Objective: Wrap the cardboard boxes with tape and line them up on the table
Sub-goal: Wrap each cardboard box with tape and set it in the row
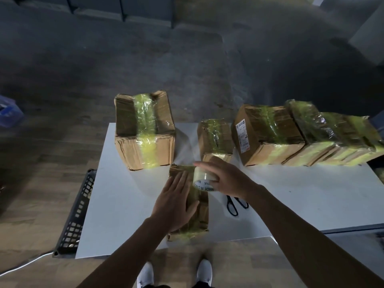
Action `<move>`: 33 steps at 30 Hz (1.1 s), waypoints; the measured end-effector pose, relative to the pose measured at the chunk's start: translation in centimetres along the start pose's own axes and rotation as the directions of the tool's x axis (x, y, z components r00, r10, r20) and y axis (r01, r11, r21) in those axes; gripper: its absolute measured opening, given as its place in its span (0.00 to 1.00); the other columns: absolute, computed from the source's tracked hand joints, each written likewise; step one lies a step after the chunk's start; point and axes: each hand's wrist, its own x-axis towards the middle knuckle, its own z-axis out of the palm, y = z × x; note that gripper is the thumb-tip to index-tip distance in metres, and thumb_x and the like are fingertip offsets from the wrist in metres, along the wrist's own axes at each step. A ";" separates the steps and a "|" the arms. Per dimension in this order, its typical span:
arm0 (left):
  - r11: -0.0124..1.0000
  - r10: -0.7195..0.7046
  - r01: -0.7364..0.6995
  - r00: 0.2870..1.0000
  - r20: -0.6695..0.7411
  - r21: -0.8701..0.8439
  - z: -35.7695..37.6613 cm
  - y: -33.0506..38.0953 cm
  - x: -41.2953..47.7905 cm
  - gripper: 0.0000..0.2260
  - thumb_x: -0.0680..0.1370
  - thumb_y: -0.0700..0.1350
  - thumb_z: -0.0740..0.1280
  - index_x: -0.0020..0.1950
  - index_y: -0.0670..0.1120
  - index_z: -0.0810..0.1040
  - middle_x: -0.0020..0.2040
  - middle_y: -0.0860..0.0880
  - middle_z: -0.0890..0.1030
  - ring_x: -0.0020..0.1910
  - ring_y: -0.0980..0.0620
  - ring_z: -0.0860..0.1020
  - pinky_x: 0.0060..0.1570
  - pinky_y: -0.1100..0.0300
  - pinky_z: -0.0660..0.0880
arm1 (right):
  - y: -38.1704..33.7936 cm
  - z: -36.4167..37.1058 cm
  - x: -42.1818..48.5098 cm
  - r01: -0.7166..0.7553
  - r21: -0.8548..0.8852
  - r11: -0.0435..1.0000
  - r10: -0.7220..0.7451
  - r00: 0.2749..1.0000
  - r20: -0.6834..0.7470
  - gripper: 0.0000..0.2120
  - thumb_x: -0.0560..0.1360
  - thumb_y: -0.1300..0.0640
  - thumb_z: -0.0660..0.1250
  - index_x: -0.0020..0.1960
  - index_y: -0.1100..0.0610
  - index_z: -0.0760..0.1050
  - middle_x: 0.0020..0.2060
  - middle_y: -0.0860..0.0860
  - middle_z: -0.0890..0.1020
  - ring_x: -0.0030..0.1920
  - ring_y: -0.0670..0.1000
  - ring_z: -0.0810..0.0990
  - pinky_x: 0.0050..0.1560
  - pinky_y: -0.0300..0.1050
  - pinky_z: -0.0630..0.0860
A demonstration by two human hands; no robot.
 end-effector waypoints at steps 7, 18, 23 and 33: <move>0.991 0.003 -0.019 0.992 0.122 0.131 -0.2 0.2 0.1 0.36 0.80 0.65 0.45 0.80 0.43 0.45 0.80 0.44 0.46 0.79 0.49 0.41 0.76 0.54 0.38 | 1.4 -1.8 -1.2 -0.030 -0.051 0.998 0.032 0.999 0.042 0.21 0.72 0.62 0.70 0.63 0.49 0.77 0.49 0.47 0.72 0.42 0.45 0.74 0.36 0.35 0.71; 0.993 -0.003 -0.022 0.978 0.207 0.115 0.2 3.6 1.3 0.33 0.82 0.58 0.47 0.78 0.39 0.39 0.79 0.39 0.41 0.78 0.42 0.39 0.76 0.45 0.39 | 1.9 -1.0 -1.2 -0.050 -0.201 0.978 0.078 0.988 0.131 0.20 0.72 0.62 0.67 0.63 0.50 0.77 0.45 0.47 0.67 0.42 0.51 0.74 0.37 0.42 0.70; 0.997 -0.033 0.016 0.971 0.238 0.071 0.3 4.0 1.1 0.43 0.77 0.68 0.51 0.78 0.41 0.37 0.79 0.40 0.38 0.77 0.42 0.37 0.74 0.44 0.36 | 3.3 0.1 -2.4 -0.107 -0.140 0.984 0.128 0.980 0.152 0.22 0.73 0.60 0.69 0.65 0.47 0.73 0.51 0.51 0.73 0.48 0.52 0.77 0.45 0.48 0.77; 0.949 -0.306 0.270 0.907 0.289 0.160 0.2 8.2 3.5 0.38 0.79 0.46 0.60 0.78 0.45 0.34 0.77 0.33 0.39 0.76 0.32 0.41 0.70 0.31 0.44 | 4.5 3.1 -2.4 -0.314 -0.042 0.948 0.316 0.949 0.026 0.23 0.72 0.56 0.71 0.64 0.53 0.68 0.55 0.50 0.77 0.52 0.52 0.77 0.44 0.38 0.66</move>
